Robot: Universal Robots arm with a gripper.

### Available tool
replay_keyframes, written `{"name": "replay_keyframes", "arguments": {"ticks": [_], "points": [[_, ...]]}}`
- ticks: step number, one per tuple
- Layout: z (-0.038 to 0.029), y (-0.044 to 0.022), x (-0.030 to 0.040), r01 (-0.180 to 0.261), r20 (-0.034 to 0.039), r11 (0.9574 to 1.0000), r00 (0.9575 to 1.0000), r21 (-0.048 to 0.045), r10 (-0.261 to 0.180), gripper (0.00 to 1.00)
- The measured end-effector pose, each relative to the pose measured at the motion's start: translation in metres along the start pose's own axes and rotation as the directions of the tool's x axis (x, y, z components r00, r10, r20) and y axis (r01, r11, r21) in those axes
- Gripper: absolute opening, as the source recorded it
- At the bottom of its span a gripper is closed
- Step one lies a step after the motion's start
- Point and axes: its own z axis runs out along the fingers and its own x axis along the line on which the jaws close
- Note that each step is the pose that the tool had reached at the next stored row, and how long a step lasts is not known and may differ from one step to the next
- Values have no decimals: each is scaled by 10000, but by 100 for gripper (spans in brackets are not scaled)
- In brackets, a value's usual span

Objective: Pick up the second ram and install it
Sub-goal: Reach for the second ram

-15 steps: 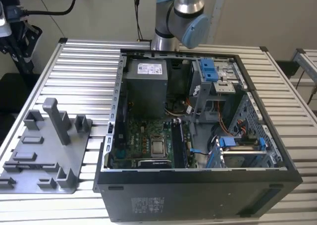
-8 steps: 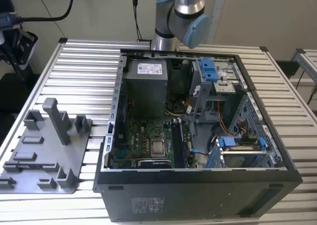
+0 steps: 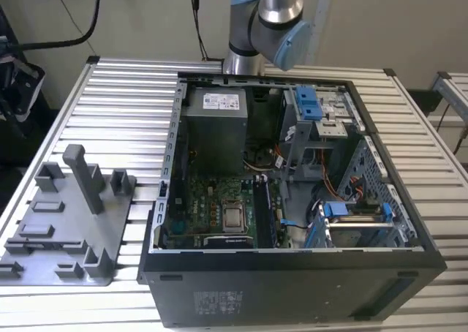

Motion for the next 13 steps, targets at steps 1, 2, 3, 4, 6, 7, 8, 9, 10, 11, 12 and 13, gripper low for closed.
{"name": "replay_keyframes", "arguments": {"ticks": [1, 2, 3, 4, 6, 7, 8, 9, 10, 11, 12, 13], "points": [[-1, -39, 2, 2, 23, 10000, 10000, -1, -2, 11], [-1, -72, 5, 5, 48, 10000, 10000, -3, -5, 11], [-1, -102, 9, 8, 76, 10000, 10000, -5, -8, 11], [0, -128, 15, 10, 104, 10000, 9999, -6, -10, 11], [3, -177, 31, 15, 148, 10000, 9999, -8, -15, 11], [6, -197, 41, 17, 159, 10000, 9999, -9, -17, 11], [10, -216, 51, 18, 161, 10000, 9999, -10, -17, 11], [14, -237, 60, 18, 162, 10000, 9999, -9, -18, 11], [18, -252, 68, 19, 161, 10000, 9999, -9, -19, 11], [21, -261, 77, 18, 163, 10000, 9999, -9, -18, 11], [21, -268, 83, 17, 163, 10000, 9999, -9, -16, 11], [21, -270, 85, 18, 161, 10000, 9999, -8, -18, 11]]}}
